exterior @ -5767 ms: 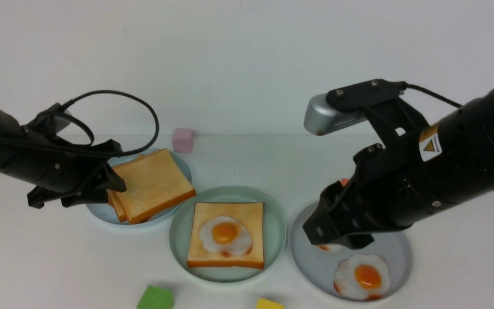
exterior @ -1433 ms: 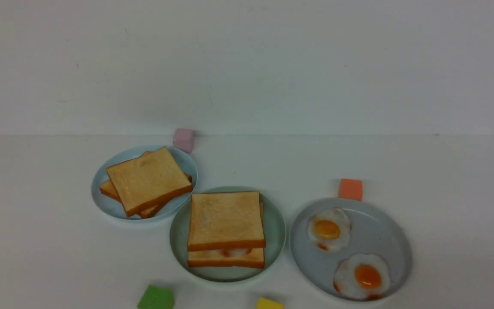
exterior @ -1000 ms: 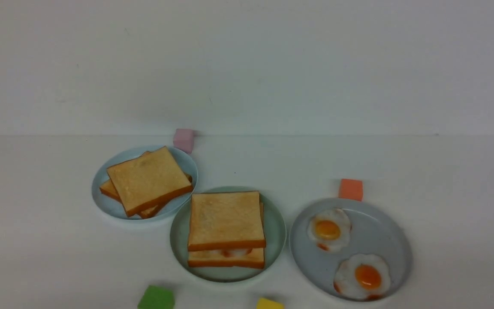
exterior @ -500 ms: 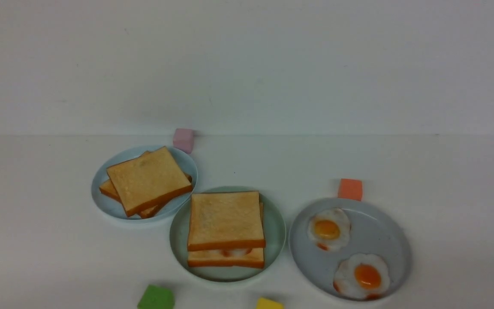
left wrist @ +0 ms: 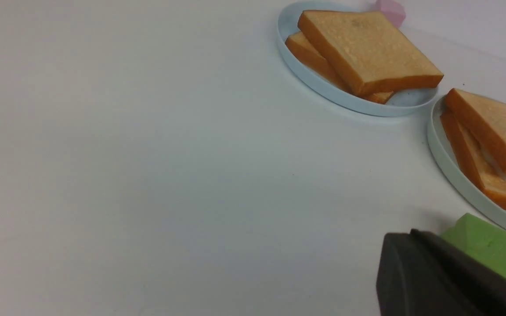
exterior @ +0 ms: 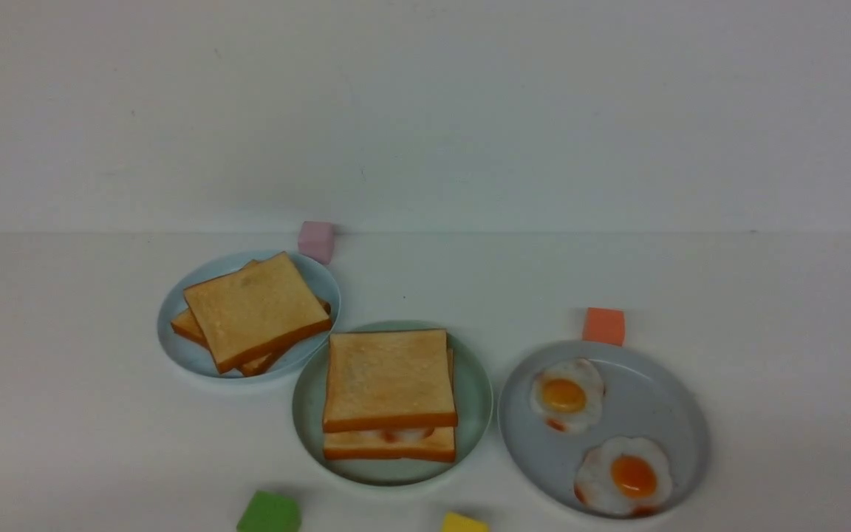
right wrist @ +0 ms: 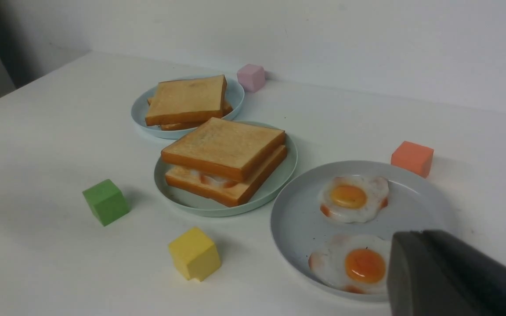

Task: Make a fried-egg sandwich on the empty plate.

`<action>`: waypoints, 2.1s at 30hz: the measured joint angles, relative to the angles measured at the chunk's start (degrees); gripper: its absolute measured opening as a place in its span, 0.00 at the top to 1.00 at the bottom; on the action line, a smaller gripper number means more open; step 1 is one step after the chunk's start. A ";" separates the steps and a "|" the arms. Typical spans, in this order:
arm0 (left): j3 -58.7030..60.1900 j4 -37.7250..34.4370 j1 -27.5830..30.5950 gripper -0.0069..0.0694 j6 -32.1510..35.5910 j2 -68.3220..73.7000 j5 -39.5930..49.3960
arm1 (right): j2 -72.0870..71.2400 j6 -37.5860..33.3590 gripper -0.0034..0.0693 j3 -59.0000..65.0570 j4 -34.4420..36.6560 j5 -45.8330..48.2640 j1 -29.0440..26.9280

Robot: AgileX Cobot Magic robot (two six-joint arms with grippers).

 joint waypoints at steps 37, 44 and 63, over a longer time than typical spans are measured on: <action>0.01 0.39 0.00 0.87 0.00 0.00 0.03 | -5.11 0.03 0.82 16.53 -0.20 -5.37 -35.40; 0.01 0.39 0.00 0.86 0.00 0.00 0.07 | -5.11 0.03 0.81 16.53 -0.19 -5.54 -35.40; 0.01 0.39 0.00 0.83 0.00 0.00 0.07 | -5.11 0.03 0.79 16.55 -0.19 -5.59 -35.40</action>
